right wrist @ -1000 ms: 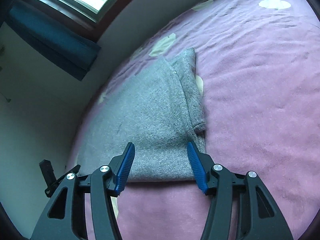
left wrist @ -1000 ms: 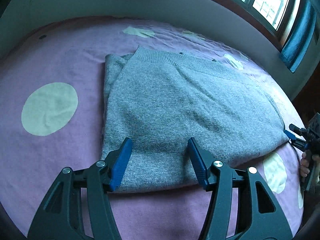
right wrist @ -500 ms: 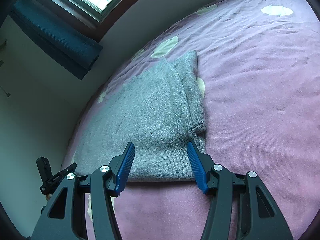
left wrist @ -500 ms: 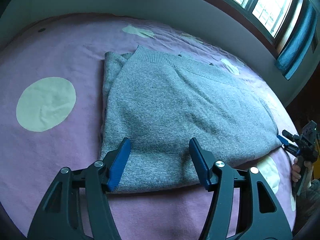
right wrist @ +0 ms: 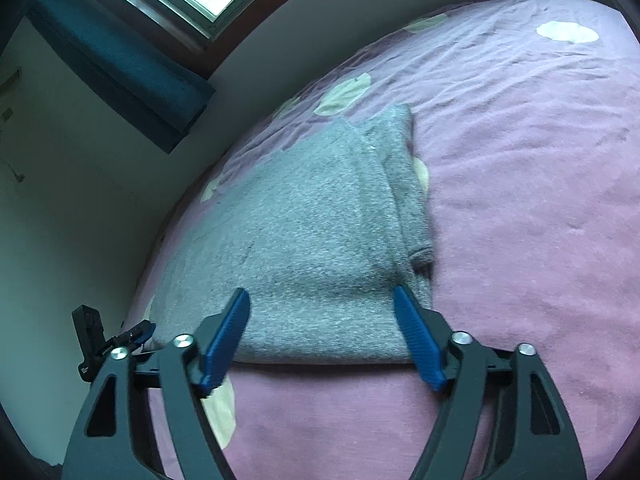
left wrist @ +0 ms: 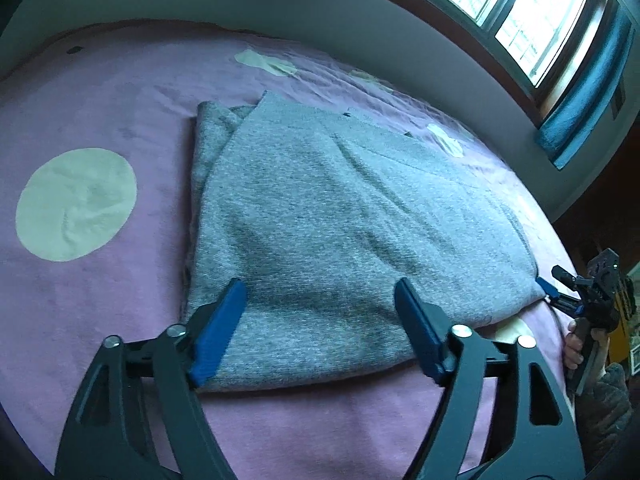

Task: Fold small clothes

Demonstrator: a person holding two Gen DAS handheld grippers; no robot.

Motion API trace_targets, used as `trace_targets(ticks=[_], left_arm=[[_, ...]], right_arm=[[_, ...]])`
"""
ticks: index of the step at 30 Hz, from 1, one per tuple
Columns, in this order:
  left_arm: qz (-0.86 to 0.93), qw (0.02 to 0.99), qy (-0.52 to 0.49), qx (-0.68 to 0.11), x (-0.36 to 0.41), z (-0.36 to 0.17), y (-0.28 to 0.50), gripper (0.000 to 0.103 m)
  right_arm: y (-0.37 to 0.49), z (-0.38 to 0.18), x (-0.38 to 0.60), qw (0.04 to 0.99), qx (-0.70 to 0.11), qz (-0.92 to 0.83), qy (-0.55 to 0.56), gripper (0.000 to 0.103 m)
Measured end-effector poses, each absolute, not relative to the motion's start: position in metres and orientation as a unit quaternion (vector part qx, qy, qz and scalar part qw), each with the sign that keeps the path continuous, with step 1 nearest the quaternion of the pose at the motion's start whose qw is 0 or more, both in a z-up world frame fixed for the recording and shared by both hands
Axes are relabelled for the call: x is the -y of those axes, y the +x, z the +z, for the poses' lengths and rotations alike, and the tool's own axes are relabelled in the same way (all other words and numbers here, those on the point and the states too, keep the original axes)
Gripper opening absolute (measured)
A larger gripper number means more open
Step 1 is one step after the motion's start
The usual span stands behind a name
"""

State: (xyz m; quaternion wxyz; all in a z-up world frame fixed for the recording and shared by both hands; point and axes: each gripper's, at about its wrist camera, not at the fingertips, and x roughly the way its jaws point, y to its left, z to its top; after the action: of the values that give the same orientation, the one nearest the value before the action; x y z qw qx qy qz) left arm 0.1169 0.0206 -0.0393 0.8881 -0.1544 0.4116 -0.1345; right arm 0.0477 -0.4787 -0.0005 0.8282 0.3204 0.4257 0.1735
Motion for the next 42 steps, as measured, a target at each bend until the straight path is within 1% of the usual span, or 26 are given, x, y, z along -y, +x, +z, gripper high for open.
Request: trace_targets(ticks=[1, 3, 6, 10, 14, 18, 21, 28, 30, 32, 37, 42], left_arm=[[-0.142, 0.887, -0.158, -0.41, -0.021, -0.039, 0.118, 0.09], [-0.155, 0.885, -0.161, -0.409, -0.019, -0.039, 0.119, 0.095], [-0.154, 0.888, -0.165, -0.402, -0.019, -0.036, 0.117, 0.095], [-0.148, 0.899, -0.194, -0.363, -0.03, -0.024, 0.109, 0.095], [-0.136, 0.904, -0.216, -0.342, -0.046, -0.019, 0.11, 0.095], [-0.104, 0.915, -0.203, -0.334, -0.056, -0.017, 0.111, 0.095], [-0.093, 0.915, -0.198, -0.338, -0.06, -0.019, 0.113, 0.095], [-0.093, 0.889, -0.243, -0.378, -0.075, -0.036, 0.124, 0.095], [-0.094, 0.884, -0.25, -0.384, -0.078, -0.041, 0.124, 0.095], [-0.094, 0.884, -0.247, -0.385, -0.077, -0.041, 0.123, 0.095], [-0.095, 0.886, -0.233, -0.39, -0.074, -0.042, 0.124, 0.095], [-0.096, 0.884, -0.236, -0.392, -0.075, -0.044, 0.124, 0.095]], right_arm=[[0.048, 0.001, 0.477, 0.829, -0.425, 0.171, 0.321, 0.083], [0.047, 0.005, 0.473, 0.832, -0.428, 0.157, 0.315, 0.084], [0.045, 0.014, 0.463, 0.834, -0.43, 0.136, 0.317, 0.085], [0.051, 0.029, 0.439, 0.831, -0.422, 0.16, 0.325, 0.085], [0.083, 0.043, 0.399, 0.817, -0.427, 0.208, 0.327, 0.085], [0.127, 0.051, 0.351, 0.809, -0.436, 0.243, 0.311, 0.085], [0.158, 0.05, 0.315, 0.805, -0.448, 0.257, 0.29, 0.085], [0.209, 0.024, 0.257, 0.784, -0.49, 0.26, 0.279, 0.085], [0.213, 0.007, 0.25, 0.771, -0.515, 0.249, 0.279, 0.085], [0.213, 0.0, 0.248, 0.774, -0.512, 0.252, 0.274, 0.085], [0.204, 0.007, 0.253, 0.776, -0.506, 0.249, 0.284, 0.085], [0.165, 0.023, 0.255, 0.79, -0.494, 0.241, 0.272, 0.085]])
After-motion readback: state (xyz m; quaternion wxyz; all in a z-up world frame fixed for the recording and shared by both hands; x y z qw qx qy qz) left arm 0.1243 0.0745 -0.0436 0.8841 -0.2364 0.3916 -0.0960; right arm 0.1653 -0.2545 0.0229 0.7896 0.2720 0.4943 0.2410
